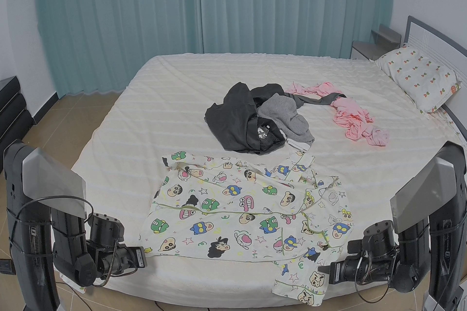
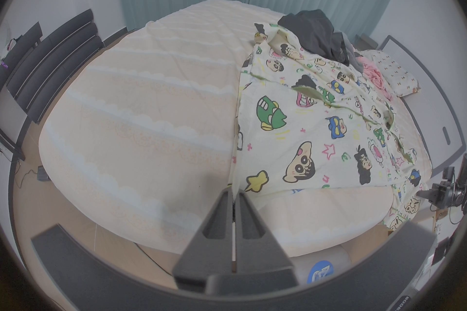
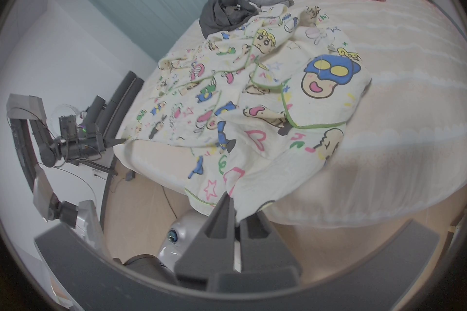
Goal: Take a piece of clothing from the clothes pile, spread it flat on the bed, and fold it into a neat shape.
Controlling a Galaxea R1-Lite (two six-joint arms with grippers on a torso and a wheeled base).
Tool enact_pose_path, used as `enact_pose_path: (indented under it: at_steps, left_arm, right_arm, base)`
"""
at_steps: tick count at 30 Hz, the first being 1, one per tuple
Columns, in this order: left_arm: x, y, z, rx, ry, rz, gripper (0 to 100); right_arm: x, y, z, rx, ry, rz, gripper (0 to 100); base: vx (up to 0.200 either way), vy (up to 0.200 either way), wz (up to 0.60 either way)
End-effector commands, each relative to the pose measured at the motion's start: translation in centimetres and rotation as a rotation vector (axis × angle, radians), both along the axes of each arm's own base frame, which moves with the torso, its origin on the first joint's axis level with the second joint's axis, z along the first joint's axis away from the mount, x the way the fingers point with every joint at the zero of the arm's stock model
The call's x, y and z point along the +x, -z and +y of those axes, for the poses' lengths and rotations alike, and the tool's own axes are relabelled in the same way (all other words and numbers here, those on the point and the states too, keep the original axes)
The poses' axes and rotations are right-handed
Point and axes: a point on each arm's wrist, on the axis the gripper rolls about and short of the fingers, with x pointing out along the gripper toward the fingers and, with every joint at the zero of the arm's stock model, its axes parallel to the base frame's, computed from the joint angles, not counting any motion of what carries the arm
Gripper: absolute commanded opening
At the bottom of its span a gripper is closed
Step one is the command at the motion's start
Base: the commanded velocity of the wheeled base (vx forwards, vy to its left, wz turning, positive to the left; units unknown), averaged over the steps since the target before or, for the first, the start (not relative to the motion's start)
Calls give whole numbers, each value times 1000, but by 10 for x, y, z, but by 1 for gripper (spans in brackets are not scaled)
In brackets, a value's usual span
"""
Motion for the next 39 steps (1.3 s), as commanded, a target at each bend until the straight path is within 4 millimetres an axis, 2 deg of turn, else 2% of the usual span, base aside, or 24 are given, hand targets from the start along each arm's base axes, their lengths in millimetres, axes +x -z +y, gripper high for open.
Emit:
enact_pose_path:
  at_steps: [1, 7, 12, 17, 27, 30, 36, 38, 39]
  left_arm:
    - [2, -17, 0, -21, -10, -67, 0]
    - [6, -30, -1, -59, -50, -128, 0]
    - [2, -42, -1, -84, -63, -162, 0]
    - [-2, -51, 1, -91, -65, -187, 0]
    - [-11, -50, 3, -76, -62, -162, 0]
    - [-19, -48, 5, -60, -52, -136, 0]
    - [-22, -44, 10, -36, -55, -95, 0]
    - [-22, -41, 11, -23, -51, -78, 0]
    - [-23, -33, 13, -2, -46, -37, 0]
  right_arm:
    - [3, -12, -3, 38, 16, -45, 0]
    - [3, -19, -5, 54, 19, -68, 0]
    - [5, -32, -12, 116, 7, -98, 0]
    - [5, -35, -14, 123, 9, -101, 0]
    - [-10, -47, -18, 95, -27, -23, 0]
    - [-13, -46, -20, 73, -32, 8, 0]
    - [-20, -39, -23, 21, -56, 81, 0]
    - [-21, -37, -24, 11, -57, 94, 0]
    - [-21, -35, -25, -1, -63, 108, 0]
  base:
    - [0, 0, 0]
    - [0, 0, 0]
    - [0, 0, 0]
    - [0, 0, 0]
    - [0, 0, 0]
    - [0, 0, 0]
    - [0, 0, 0]
    - [0, 0, 0]
    - [0, 0, 0]
